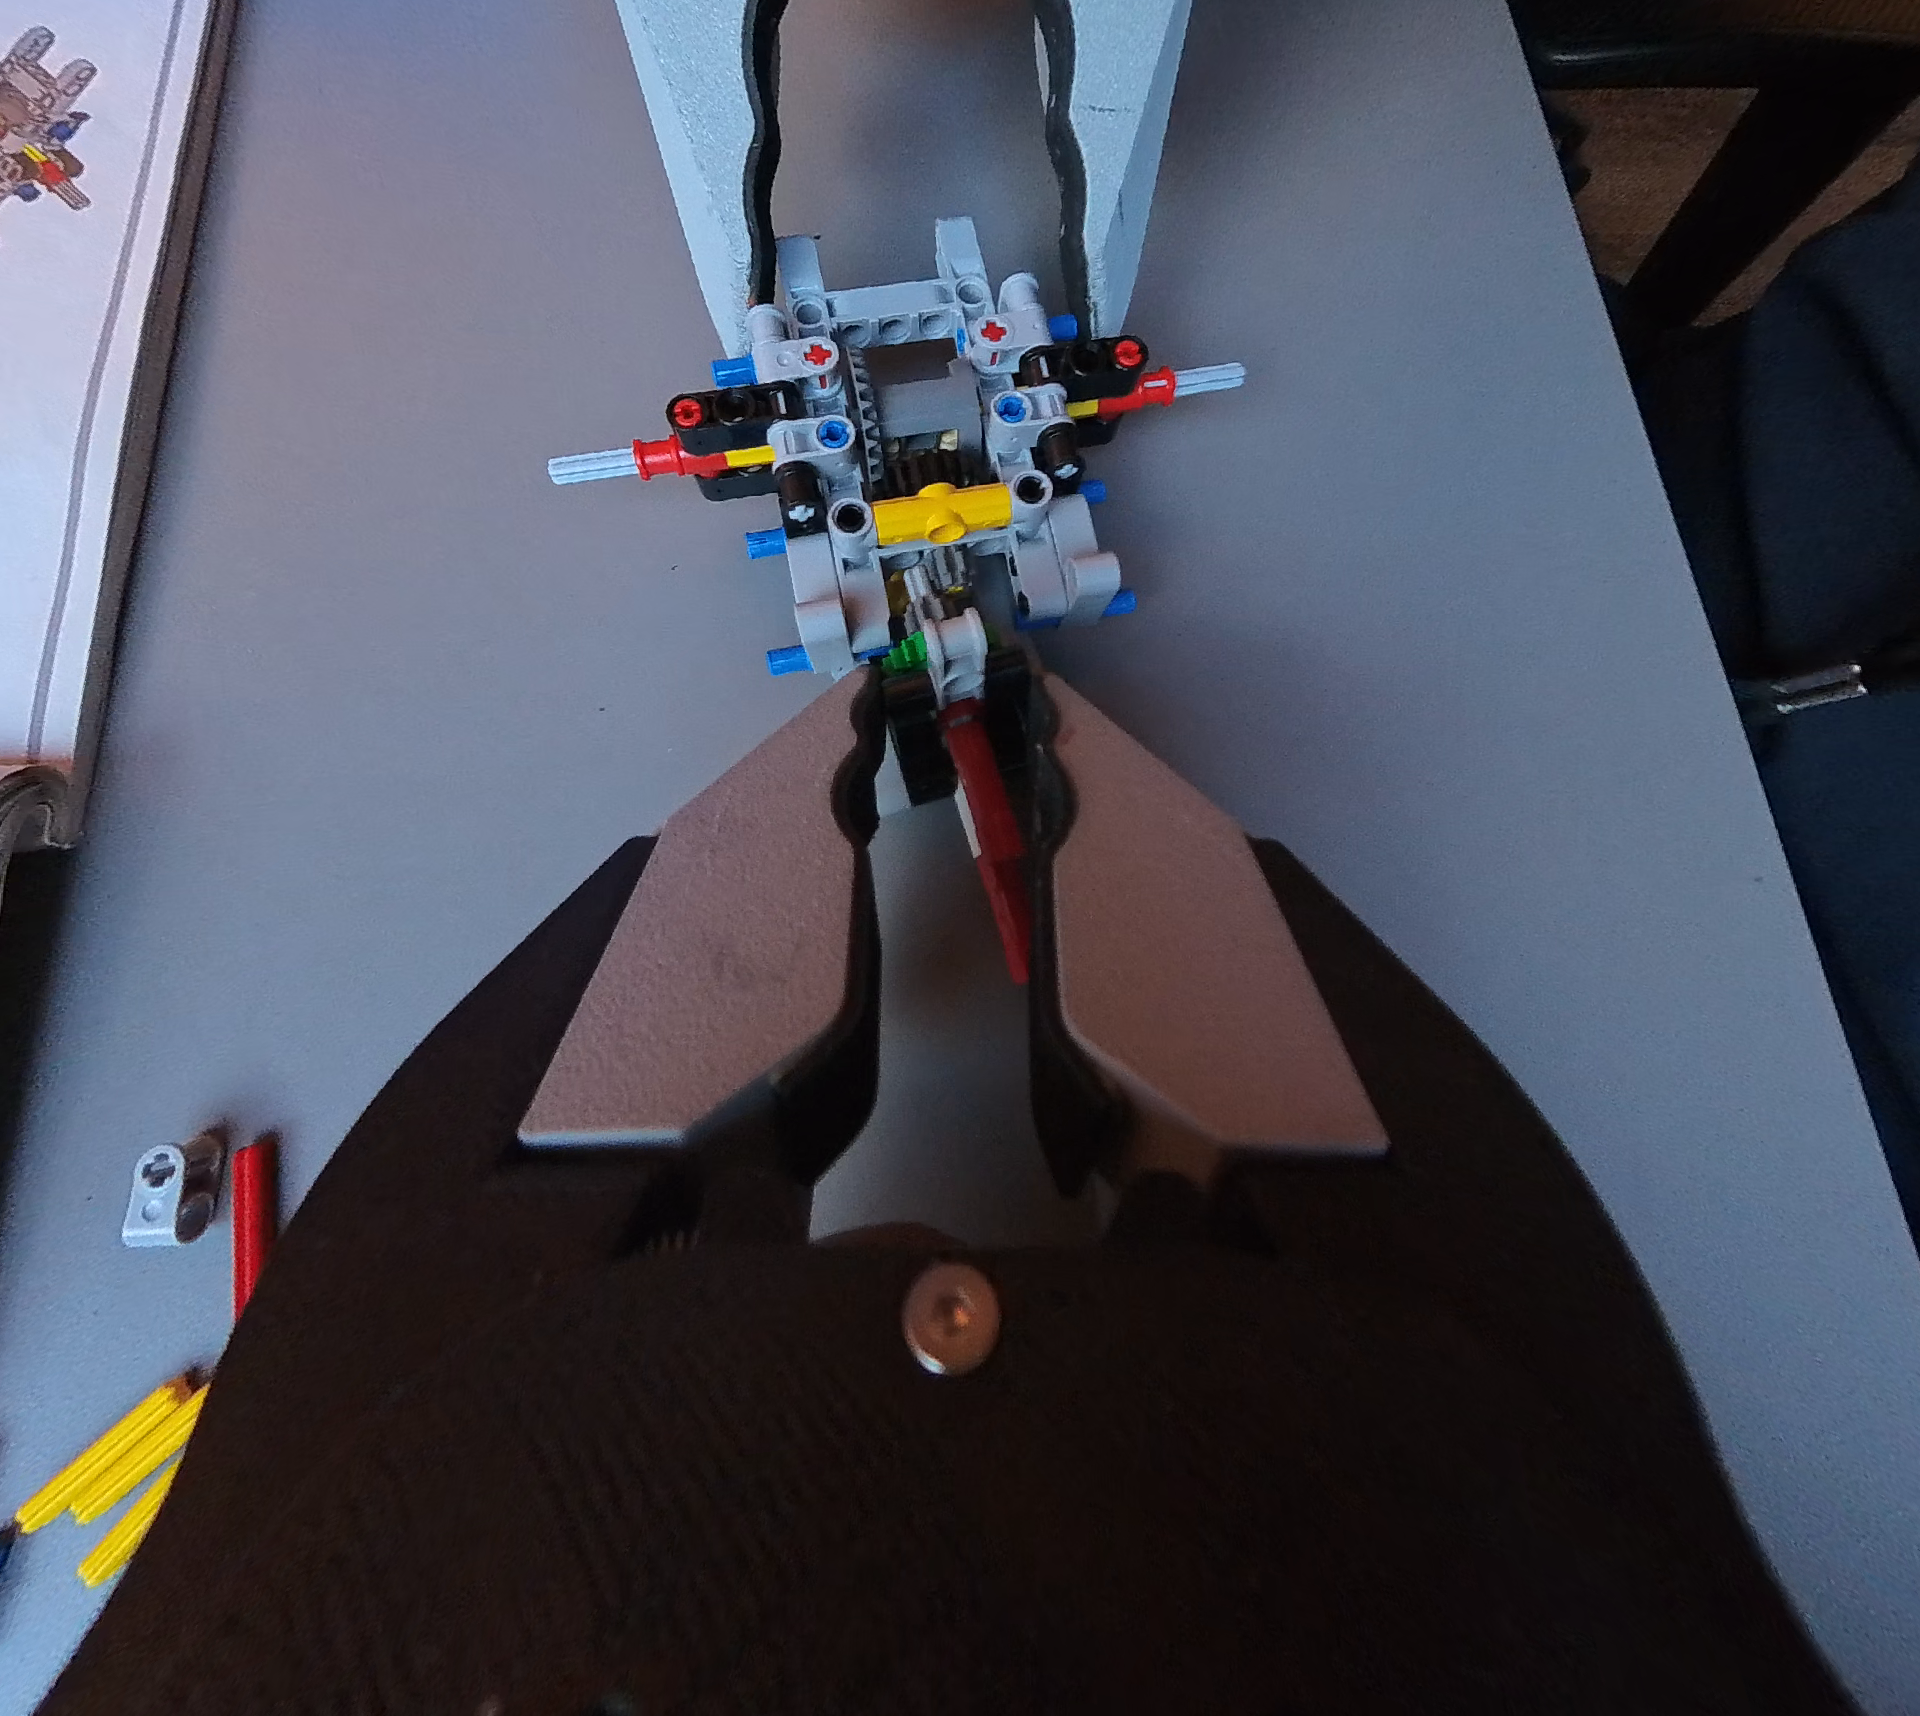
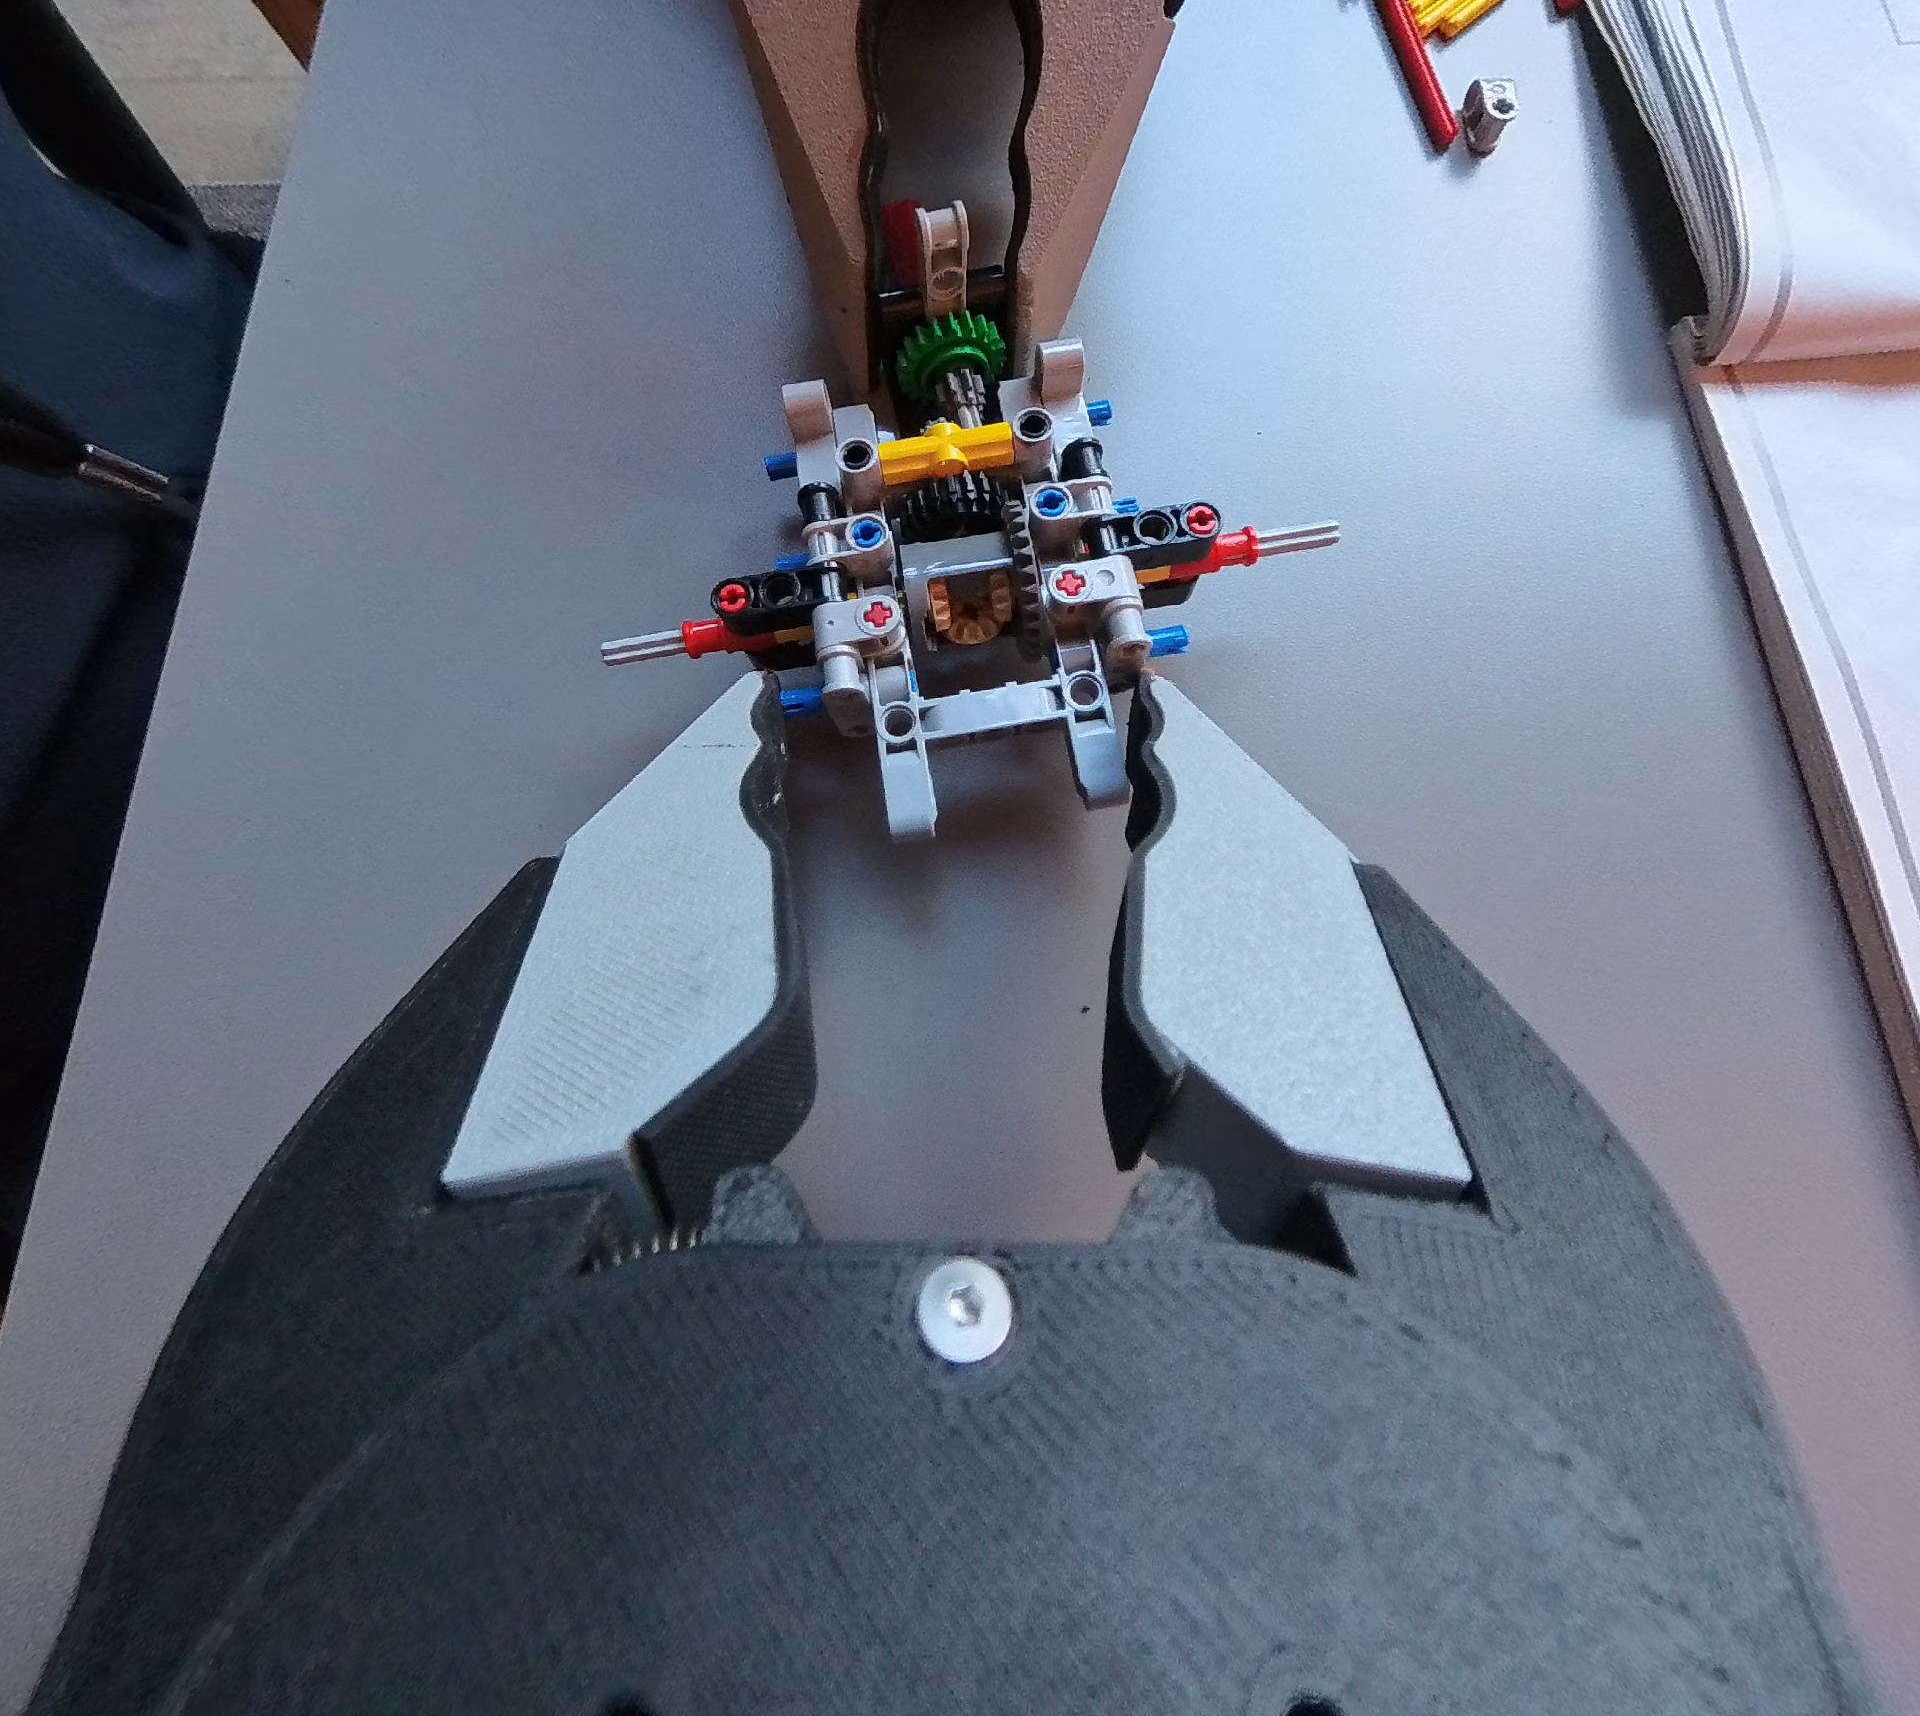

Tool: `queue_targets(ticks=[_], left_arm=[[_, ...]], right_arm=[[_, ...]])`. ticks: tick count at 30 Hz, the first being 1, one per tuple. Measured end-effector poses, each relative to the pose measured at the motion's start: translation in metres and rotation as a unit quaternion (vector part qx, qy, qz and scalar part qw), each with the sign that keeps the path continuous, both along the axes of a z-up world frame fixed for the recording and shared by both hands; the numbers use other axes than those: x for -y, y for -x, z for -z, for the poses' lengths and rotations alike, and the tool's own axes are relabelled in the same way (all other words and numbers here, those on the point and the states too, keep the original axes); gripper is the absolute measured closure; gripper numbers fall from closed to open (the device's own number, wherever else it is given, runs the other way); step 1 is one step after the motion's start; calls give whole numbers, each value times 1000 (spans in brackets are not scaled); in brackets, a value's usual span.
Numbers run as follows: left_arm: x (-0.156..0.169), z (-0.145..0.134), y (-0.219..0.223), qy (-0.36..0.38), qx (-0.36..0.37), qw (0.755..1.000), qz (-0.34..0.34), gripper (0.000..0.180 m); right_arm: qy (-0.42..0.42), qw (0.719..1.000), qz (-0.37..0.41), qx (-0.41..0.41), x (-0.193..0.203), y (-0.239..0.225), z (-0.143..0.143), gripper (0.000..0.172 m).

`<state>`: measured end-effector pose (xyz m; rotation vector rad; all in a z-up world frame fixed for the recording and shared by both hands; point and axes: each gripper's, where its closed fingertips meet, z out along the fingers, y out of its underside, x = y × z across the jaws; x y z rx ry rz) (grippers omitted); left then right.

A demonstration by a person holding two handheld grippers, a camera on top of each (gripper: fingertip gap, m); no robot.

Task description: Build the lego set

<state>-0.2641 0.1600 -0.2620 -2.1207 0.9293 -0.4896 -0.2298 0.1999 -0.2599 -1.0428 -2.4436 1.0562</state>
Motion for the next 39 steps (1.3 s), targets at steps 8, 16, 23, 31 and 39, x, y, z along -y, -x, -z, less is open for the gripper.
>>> queue_targets(ticks=[8,16,23,31,39], left_arm=[[0,0,0,1,1,1000,-1,158],[0,0,0,2,2,1000,-1,158],[0,0,0,4,4,1000,-1,158],[0,0,-1,5,6,1000,-1,158],[1,0,-1,5,6,1000,-1,158]], right_arm=[[-1,1000,-1,1,0,0,1,108],[0,1000,-1,1,0,0,2,108],[-1,1000,-1,-2,0,0,1,108],[0,1000,-2,-2,1,0,1,108],[1,1000,-2,-2,-2,-3,0,108]])
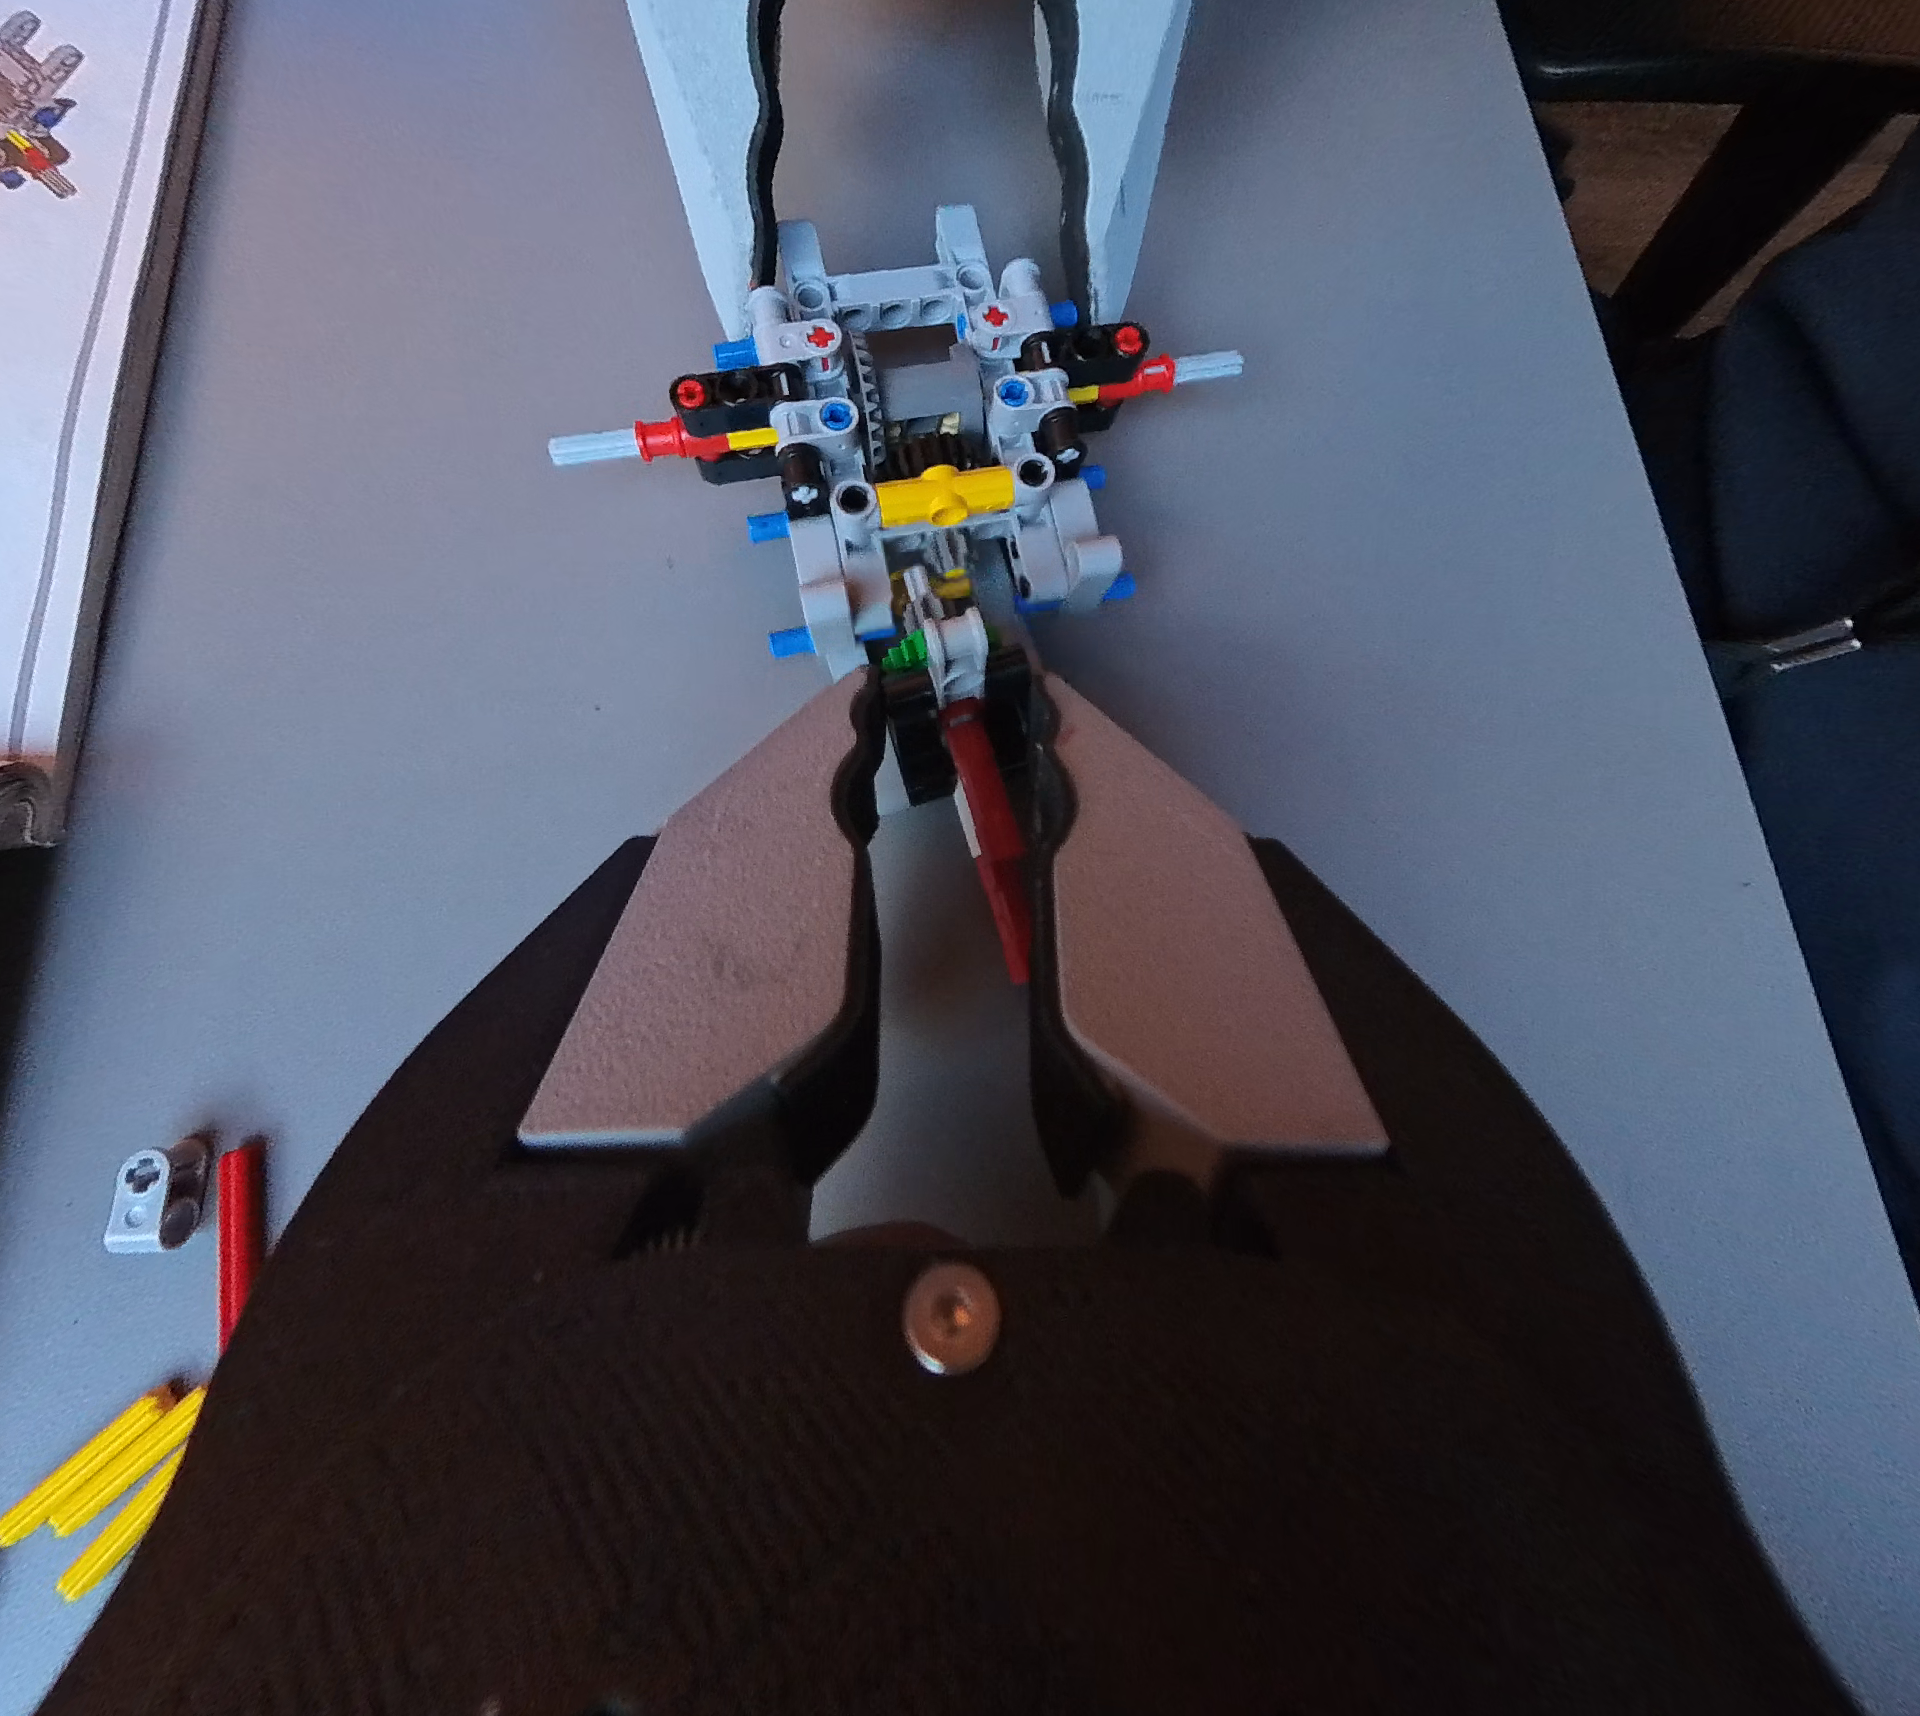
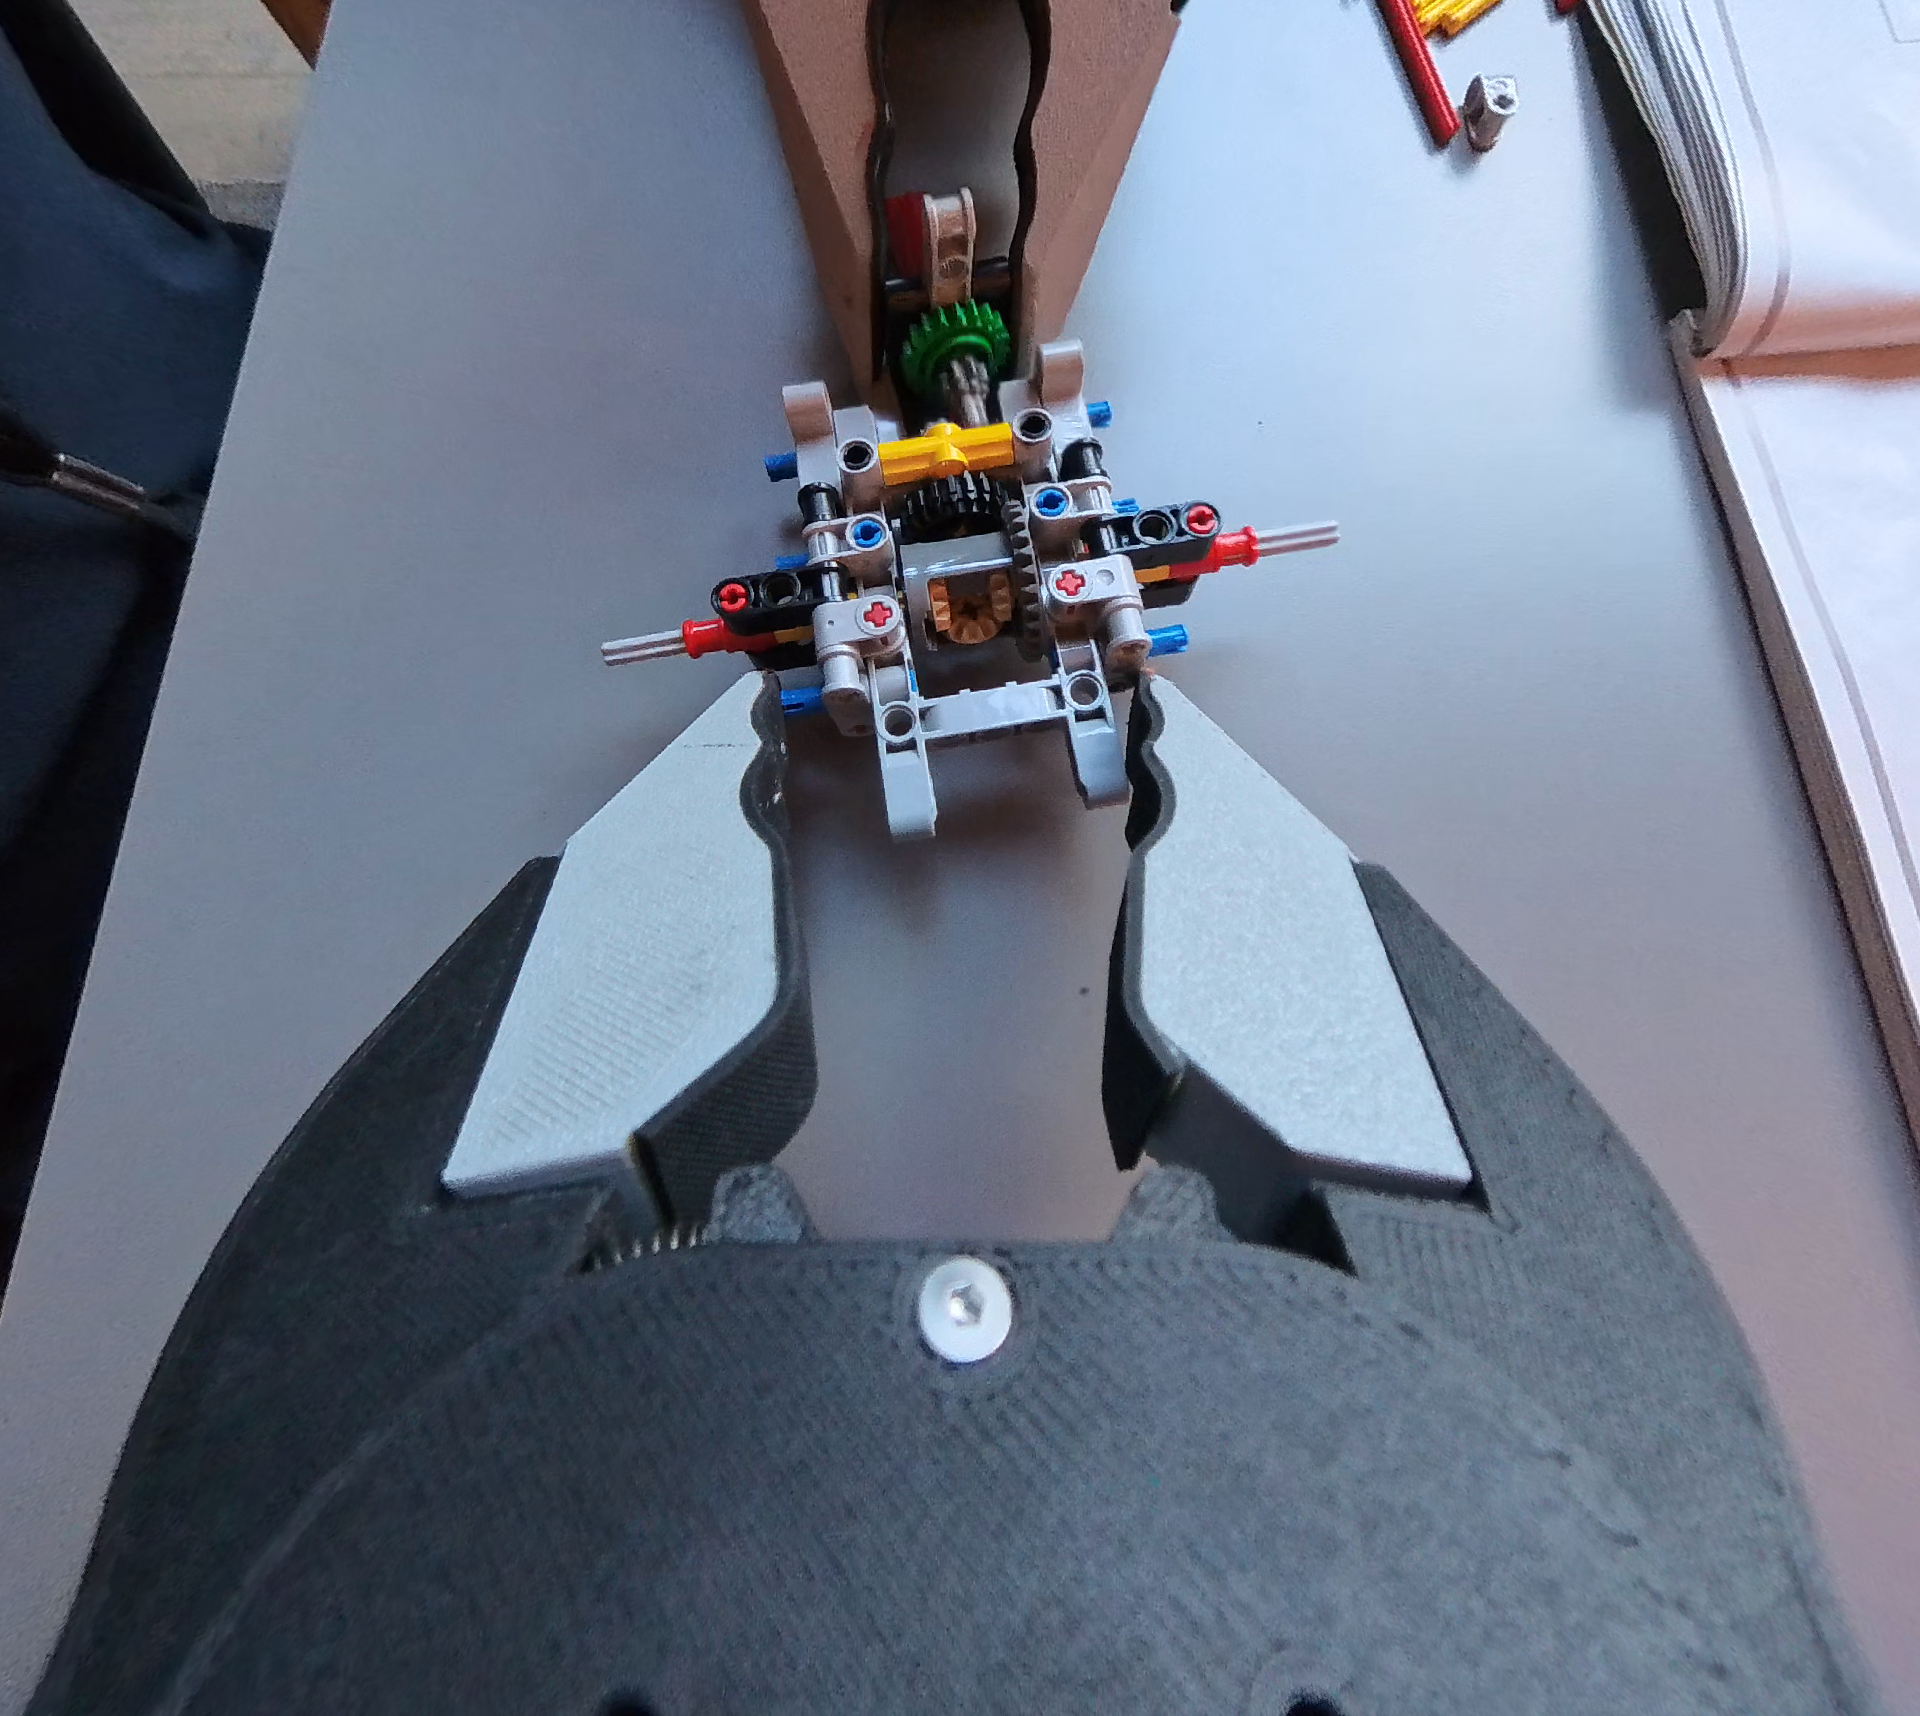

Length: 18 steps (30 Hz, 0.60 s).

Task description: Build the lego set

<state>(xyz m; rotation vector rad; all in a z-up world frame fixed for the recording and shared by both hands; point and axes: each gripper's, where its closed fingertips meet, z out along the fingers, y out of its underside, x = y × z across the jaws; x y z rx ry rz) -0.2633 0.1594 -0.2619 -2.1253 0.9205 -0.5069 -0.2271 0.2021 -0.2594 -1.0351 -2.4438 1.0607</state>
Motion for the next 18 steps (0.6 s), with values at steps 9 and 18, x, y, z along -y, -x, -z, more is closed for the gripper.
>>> queue_targets(ticks=[9,18], left_arm=[[2,0,1,7,6,1000,-1,158],[6,-4,1,15,21,1000,9,145]], right_arm=[[-36,999,40,0,-42,-14,-5,108],[-29,999,26,35,-46,-27,5,109]])
